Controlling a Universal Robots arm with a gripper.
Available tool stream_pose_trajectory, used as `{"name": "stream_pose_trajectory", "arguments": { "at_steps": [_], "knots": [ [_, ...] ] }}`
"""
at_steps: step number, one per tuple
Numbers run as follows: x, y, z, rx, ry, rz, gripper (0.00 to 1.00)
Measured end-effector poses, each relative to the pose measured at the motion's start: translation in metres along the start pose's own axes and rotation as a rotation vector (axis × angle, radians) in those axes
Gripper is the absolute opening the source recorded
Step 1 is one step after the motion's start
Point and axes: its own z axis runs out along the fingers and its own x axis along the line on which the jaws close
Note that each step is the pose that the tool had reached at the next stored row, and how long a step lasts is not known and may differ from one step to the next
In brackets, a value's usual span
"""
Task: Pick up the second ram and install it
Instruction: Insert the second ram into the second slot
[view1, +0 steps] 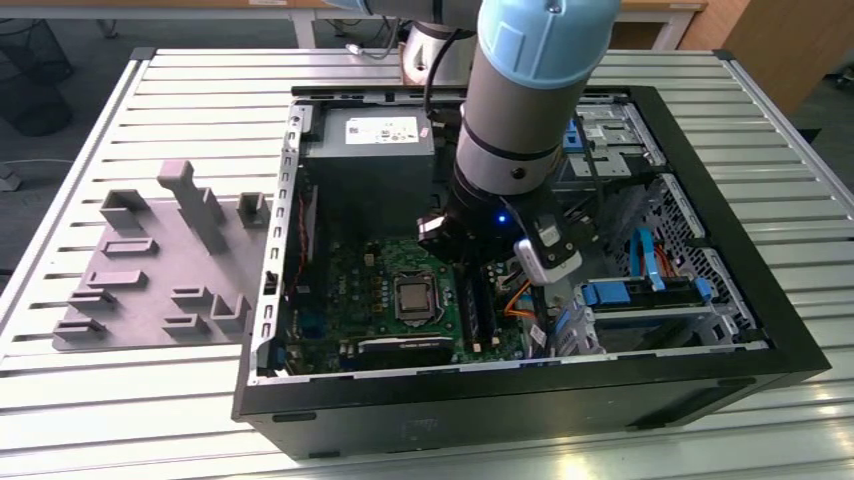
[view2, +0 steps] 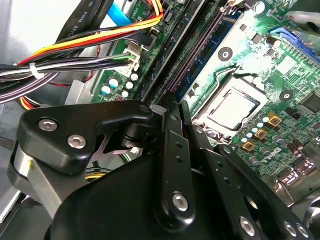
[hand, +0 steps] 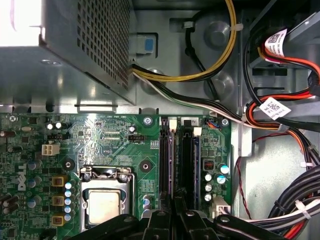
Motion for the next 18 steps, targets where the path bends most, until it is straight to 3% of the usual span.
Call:
{"name": "stream_pose_trajectory", "arguments": {
  "at_steps": [7,8,18],
  "knots": [
    [0.0001,0.0001,-0.0028,-0.0001,0.0001,0.000,0.14],
    [0.0000,0.0001,-0.0045,0.0006,0.0014,-0.019,0.14],
    [-0.0002,-0.0009,-0.0013,0.0008,0.0046,-0.029,0.14]
  ]
}}
